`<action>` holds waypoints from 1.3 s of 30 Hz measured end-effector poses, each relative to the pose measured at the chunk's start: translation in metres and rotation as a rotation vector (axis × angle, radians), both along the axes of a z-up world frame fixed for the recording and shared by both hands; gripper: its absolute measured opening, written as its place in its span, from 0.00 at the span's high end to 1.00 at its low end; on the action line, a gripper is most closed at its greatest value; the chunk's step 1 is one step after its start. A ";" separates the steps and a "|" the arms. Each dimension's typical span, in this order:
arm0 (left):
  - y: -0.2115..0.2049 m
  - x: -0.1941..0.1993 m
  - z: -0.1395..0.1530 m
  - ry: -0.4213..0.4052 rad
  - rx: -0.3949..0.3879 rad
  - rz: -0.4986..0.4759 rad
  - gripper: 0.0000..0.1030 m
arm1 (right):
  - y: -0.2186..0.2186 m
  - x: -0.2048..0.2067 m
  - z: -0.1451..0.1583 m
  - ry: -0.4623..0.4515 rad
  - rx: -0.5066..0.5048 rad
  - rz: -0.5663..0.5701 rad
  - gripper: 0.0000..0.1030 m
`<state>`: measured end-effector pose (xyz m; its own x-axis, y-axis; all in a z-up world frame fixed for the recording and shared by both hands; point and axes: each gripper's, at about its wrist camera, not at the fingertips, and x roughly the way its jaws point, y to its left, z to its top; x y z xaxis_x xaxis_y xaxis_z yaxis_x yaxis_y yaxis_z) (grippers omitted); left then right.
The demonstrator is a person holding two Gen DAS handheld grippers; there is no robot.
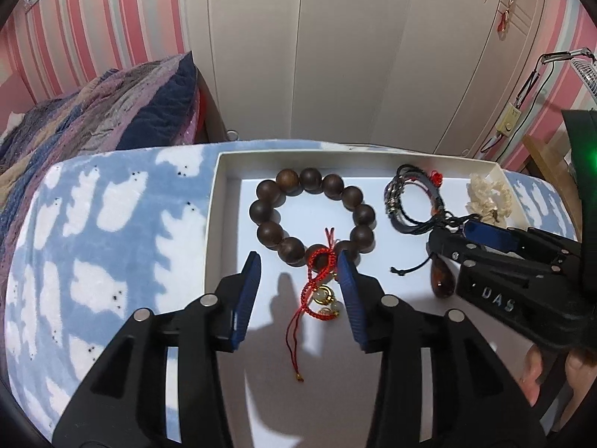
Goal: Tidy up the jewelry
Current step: 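Open the left tool to drop the red charm while the right tool releases the pendant in the tray, then withdraw both tools from the tray toward the jade pendant and black beaded bracelet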
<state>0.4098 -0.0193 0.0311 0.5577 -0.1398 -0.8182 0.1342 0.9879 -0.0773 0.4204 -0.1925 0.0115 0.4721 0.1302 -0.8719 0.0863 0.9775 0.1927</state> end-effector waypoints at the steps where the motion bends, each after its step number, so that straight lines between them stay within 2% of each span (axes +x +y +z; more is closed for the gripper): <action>1: -0.002 -0.001 0.003 -0.001 -0.003 -0.001 0.59 | -0.004 -0.003 0.004 -0.005 0.006 -0.009 0.56; 3: -0.001 -0.008 0.014 -0.014 -0.008 -0.007 0.58 | -0.014 -0.009 0.015 -0.025 0.013 -0.029 0.56; 5: 0.001 -0.019 0.029 -0.040 -0.007 0.002 0.42 | -0.027 -0.021 0.030 -0.052 0.028 -0.056 0.55; 6: 0.003 -0.023 0.035 -0.053 -0.008 0.006 0.26 | -0.031 -0.026 0.036 -0.062 0.035 -0.061 0.54; 7: 0.004 -0.029 0.044 -0.075 -0.009 0.013 0.17 | -0.035 -0.033 0.046 -0.075 0.034 -0.063 0.45; 8: 0.004 -0.037 0.055 -0.104 -0.010 0.014 0.16 | -0.038 -0.041 0.056 -0.093 0.020 -0.068 0.35; 9: 0.005 -0.043 0.062 -0.115 -0.013 0.008 0.16 | -0.040 -0.046 0.063 -0.108 0.004 -0.074 0.31; 13: 0.011 -0.070 0.089 -0.147 -0.026 0.000 0.06 | -0.049 -0.077 0.091 -0.153 -0.037 -0.097 0.27; 14: 0.013 -0.080 0.095 -0.160 -0.030 0.008 0.05 | -0.051 -0.083 0.095 -0.156 -0.035 -0.102 0.20; 15: 0.014 -0.086 0.099 -0.163 -0.033 0.008 0.03 | -0.056 -0.093 0.101 -0.165 -0.035 -0.111 0.16; 20: 0.015 -0.131 0.114 -0.175 -0.030 -0.014 0.03 | -0.064 -0.145 0.121 -0.223 -0.092 -0.112 0.14; 24: 0.016 -0.165 0.113 -0.193 -0.026 -0.020 0.03 | -0.065 -0.192 0.125 -0.261 -0.109 -0.110 0.14; 31: 0.015 -0.219 0.091 -0.170 -0.099 -0.032 0.03 | -0.065 -0.255 0.119 -0.316 -0.112 -0.132 0.14; 35: 0.003 -0.249 0.073 -0.169 -0.078 -0.060 0.03 | -0.065 -0.286 0.104 -0.333 -0.134 -0.154 0.14; 39: -0.019 -0.272 0.050 -0.154 -0.051 -0.151 0.03 | -0.064 -0.307 0.083 -0.313 -0.178 -0.168 0.14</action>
